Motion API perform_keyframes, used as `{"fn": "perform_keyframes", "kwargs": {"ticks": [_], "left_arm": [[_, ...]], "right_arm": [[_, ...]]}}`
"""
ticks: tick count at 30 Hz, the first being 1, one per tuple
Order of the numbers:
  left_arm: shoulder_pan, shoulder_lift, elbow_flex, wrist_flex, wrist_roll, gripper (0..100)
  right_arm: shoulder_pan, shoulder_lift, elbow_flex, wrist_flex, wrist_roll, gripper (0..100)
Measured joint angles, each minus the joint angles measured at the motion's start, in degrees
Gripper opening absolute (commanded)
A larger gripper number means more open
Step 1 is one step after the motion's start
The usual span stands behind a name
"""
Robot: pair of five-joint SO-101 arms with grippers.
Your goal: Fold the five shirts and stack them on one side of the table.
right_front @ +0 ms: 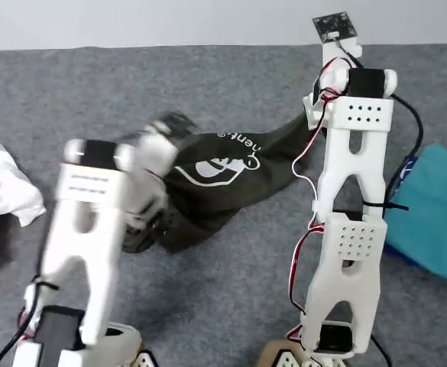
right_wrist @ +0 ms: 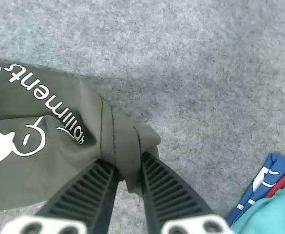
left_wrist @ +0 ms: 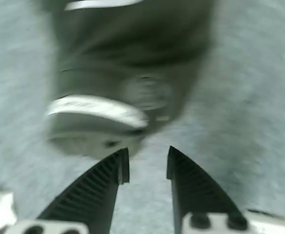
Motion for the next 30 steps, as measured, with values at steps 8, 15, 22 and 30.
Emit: {"fn": "perform_keyframes", "kwargs": {"ticks": [8,15,22,30], "left_arm": [[8.70,9.49,10.55,-13.71,0.44,15],[8.26,20.40,8.53,-19.78,0.44,12],[4.75,27.52,2.02,-19.60,0.44,0],[-1.23,19.16,-5.27,-10.55,-0.88,0]], "right_arm": [[0.00,0.00,0.00,0.00,0.00,1.0],[0.00,0.00,0.00,0.00,0.00,1.0],[0.00,0.00,0.00,0.00,0.00,0.9],[0.26,-4.92,0.00,0.00,0.00,0.9]]}}
